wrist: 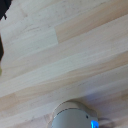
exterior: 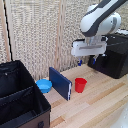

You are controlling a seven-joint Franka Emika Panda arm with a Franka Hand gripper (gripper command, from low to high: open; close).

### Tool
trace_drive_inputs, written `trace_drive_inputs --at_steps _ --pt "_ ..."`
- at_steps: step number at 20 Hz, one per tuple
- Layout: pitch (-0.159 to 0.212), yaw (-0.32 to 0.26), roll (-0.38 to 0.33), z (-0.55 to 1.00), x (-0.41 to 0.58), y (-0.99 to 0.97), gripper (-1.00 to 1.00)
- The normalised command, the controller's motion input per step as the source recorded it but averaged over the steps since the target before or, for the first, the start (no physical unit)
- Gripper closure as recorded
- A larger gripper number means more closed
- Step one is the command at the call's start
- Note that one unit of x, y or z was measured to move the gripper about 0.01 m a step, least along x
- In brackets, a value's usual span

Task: Please find the red cup among the items before you. Carefully move your gripper towards it and gently hold it. Locate the front section of the organizer in front of you. Transfer the red cup above the front section and let go, placing it within that section.

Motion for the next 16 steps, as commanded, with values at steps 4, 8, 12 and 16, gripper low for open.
trace_drive_inputs --at_steps 4,8,12,16 --pt "-0.066 0.0 0.062 -0.35 -0.034 -0.36 -1.0" --pt "-0.037 0.0 0.052 -0.4 -0.046 -0.35 -1.0" --pt "0.0 0.0 0.048 -0.43 -0.091 -0.33 -1.0" --pt "-0.002 0.0 0.021 -0.43 -0.025 -0.19 -1.0"
